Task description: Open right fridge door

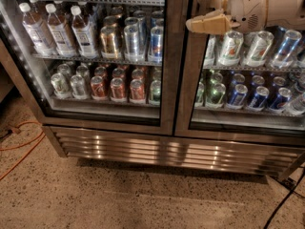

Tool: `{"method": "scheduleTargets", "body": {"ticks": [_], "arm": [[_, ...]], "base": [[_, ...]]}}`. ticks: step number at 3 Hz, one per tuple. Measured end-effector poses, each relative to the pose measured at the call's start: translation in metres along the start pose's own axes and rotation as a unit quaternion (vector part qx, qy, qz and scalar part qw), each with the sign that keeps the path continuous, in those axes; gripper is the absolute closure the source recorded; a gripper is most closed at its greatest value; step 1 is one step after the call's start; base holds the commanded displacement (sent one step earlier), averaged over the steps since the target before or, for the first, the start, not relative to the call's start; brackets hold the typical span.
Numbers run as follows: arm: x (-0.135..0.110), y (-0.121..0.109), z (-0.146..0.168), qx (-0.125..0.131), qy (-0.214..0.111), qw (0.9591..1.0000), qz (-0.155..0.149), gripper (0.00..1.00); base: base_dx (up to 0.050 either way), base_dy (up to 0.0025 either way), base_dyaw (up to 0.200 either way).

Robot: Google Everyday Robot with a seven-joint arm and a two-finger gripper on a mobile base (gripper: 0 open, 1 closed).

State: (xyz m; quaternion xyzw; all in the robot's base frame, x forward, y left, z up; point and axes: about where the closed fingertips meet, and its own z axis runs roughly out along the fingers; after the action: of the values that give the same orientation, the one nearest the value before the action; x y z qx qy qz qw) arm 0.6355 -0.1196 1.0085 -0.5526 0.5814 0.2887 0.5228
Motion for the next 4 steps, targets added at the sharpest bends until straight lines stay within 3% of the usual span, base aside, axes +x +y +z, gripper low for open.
{"method": "scheduleTargets", "body": {"ticks": [1, 2, 3, 4], "arm": [[0.0000, 0.0000, 0.0000, 0.000, 0.000, 1.0000, 0.000, 0.87], [0.0000, 0.0000, 0.0001, 0.000, 0.000, 1.0000, 0.000, 1.00], [0.0000, 0.0000, 0.0001, 0.000, 0.000, 1.0000, 0.000, 1.00], [0.0000, 0.0000, 0.0001, 0.000, 0.000, 1.0000, 0.000, 0.82]], "base": [[0.000, 0.00000, 0.000], [0.000, 0.00000, 0.000], [0.000, 0.00000, 0.000], [0.000, 0.00000, 0.000]]}}
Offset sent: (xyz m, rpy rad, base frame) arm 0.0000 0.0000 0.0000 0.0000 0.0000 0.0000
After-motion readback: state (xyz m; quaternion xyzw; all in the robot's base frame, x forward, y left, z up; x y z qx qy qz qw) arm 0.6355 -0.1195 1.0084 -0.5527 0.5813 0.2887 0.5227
